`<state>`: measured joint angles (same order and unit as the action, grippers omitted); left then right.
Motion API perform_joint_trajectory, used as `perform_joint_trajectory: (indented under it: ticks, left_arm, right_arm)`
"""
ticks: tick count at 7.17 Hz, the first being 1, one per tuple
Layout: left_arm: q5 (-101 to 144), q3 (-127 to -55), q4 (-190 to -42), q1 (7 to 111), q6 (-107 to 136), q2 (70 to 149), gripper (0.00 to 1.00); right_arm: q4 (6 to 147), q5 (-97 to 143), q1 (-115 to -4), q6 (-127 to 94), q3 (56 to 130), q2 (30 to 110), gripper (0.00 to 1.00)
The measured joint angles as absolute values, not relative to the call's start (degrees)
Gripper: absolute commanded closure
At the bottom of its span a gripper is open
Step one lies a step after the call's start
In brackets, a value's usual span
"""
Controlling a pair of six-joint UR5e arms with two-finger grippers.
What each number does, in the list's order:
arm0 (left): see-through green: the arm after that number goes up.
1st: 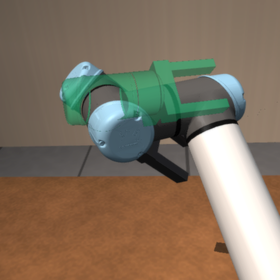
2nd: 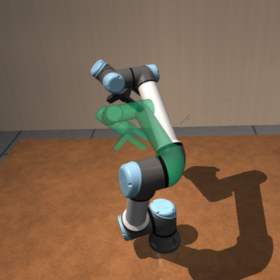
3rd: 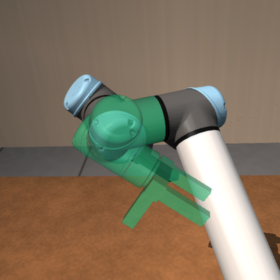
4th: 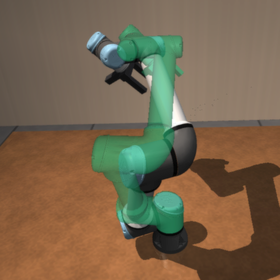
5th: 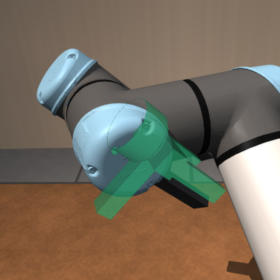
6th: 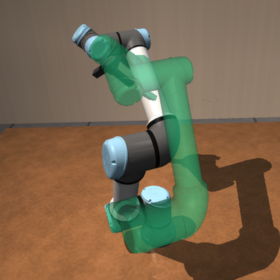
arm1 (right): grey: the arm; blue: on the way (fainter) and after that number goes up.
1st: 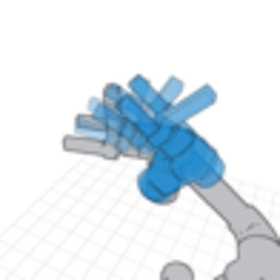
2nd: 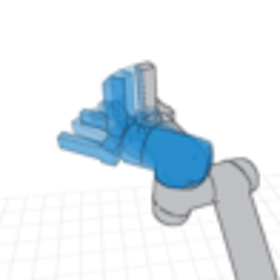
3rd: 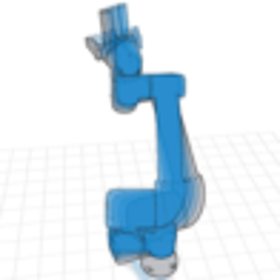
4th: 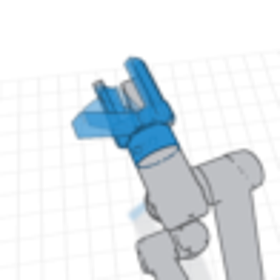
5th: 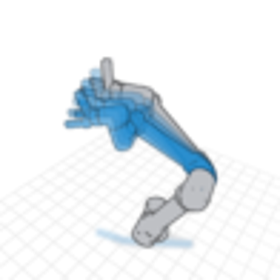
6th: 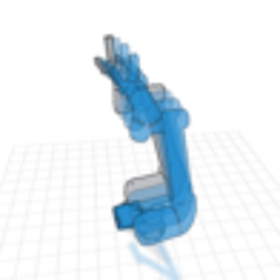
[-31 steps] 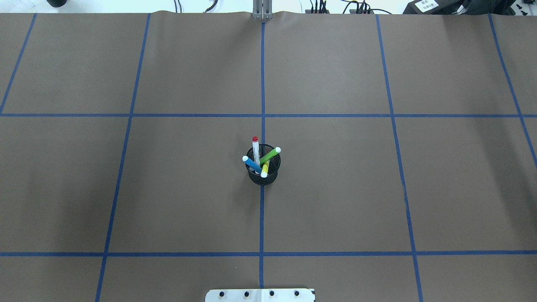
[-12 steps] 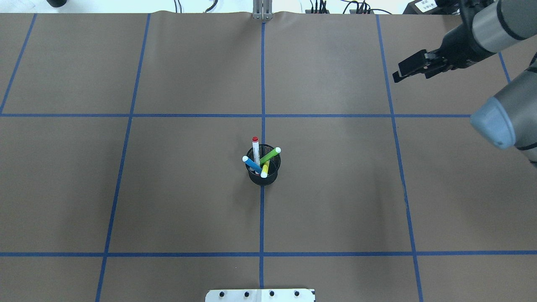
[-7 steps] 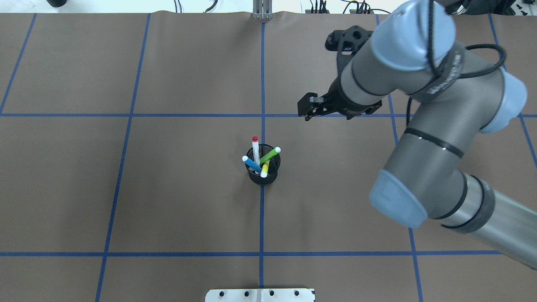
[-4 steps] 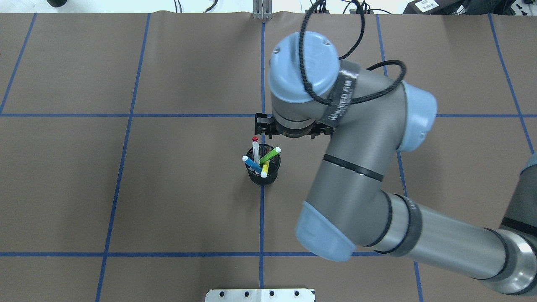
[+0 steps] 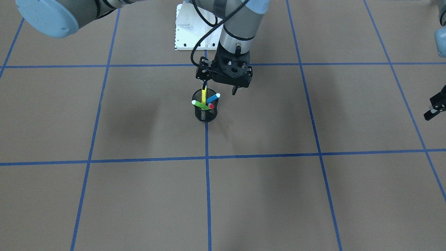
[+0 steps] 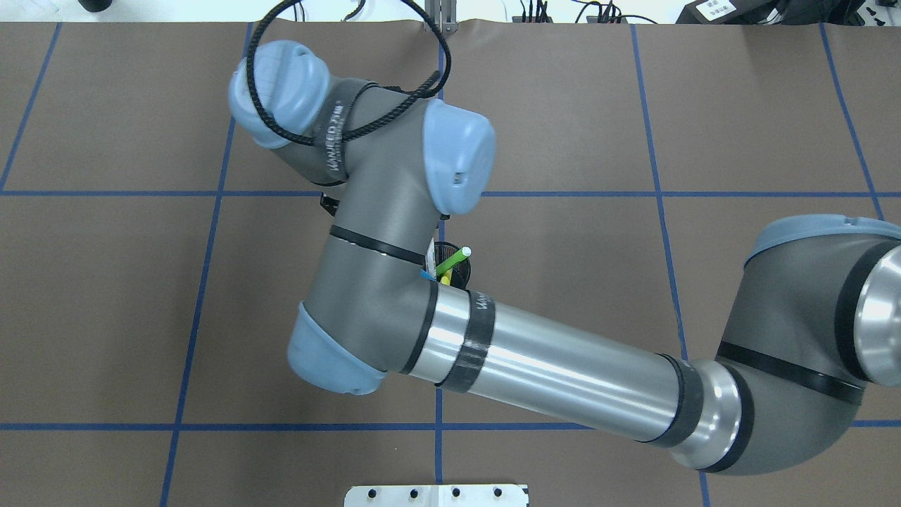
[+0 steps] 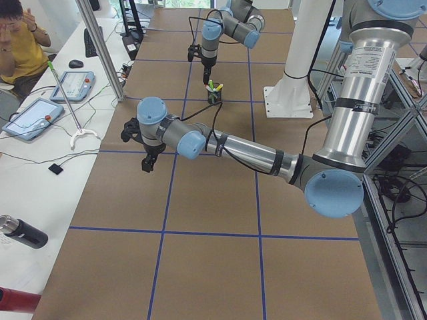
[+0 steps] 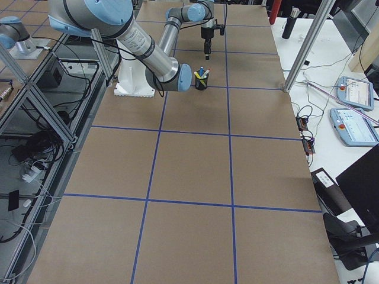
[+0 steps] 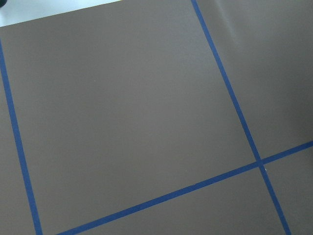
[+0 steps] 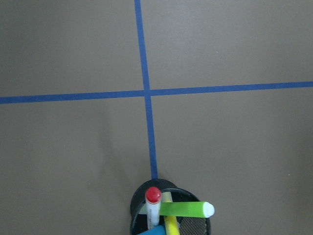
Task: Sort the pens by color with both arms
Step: 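Lower the right gripper and grasp the blue marker in the cup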
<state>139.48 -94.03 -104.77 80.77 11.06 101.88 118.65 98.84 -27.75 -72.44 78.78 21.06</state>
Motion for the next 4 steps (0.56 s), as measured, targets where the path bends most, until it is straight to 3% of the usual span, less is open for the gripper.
perform_joint_trajectory:
  ticks: [1, 4]
  left_arm:
    - [139.5, -93.8, -104.8, 80.8, 11.0, 101.9, 0.00]
    - [139.5, -93.4, -104.9, 80.8, 11.0, 101.9, 0.00]
  right_arm:
    - [118.9, 98.1, -26.6, -72.7, 75.2, 19.4, 0.22]
    - [119.2, 95.2, -23.8, -72.8, 69.5, 17.8, 0.33]
